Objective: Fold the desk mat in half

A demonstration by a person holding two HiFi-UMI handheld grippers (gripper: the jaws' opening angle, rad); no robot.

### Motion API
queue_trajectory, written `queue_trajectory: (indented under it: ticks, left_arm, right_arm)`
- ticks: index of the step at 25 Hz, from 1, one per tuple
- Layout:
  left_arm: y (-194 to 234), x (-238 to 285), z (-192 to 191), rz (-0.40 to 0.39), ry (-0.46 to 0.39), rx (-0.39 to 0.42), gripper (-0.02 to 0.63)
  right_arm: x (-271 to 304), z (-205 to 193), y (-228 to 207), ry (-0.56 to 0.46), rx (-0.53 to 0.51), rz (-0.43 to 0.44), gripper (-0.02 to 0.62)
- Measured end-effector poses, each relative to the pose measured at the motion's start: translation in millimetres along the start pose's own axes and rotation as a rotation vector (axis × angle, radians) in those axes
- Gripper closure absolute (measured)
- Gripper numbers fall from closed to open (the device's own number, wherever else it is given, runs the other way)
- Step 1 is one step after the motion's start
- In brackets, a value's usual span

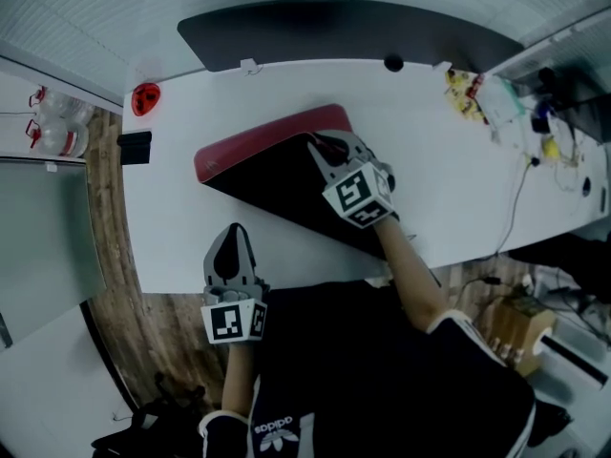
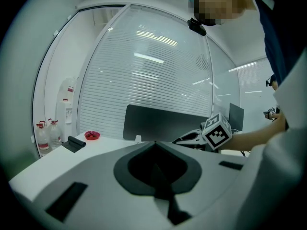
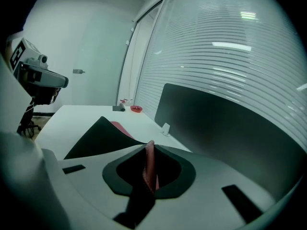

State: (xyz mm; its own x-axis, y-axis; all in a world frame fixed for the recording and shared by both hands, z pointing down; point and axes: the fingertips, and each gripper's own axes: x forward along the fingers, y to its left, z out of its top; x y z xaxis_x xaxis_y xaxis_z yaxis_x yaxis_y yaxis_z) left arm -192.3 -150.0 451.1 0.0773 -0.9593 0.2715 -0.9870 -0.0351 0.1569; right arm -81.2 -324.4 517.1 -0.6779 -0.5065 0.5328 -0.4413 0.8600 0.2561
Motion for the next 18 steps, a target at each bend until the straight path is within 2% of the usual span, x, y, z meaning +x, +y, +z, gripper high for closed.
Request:
queue_trajectory:
  ticks: [18]
  left_arm:
    - [4, 39, -9, -0.017, 0.066, -0.01, 0.603]
  right_arm:
    - [33, -54, -53, 0.091, 0.09, -0.05, 0.56]
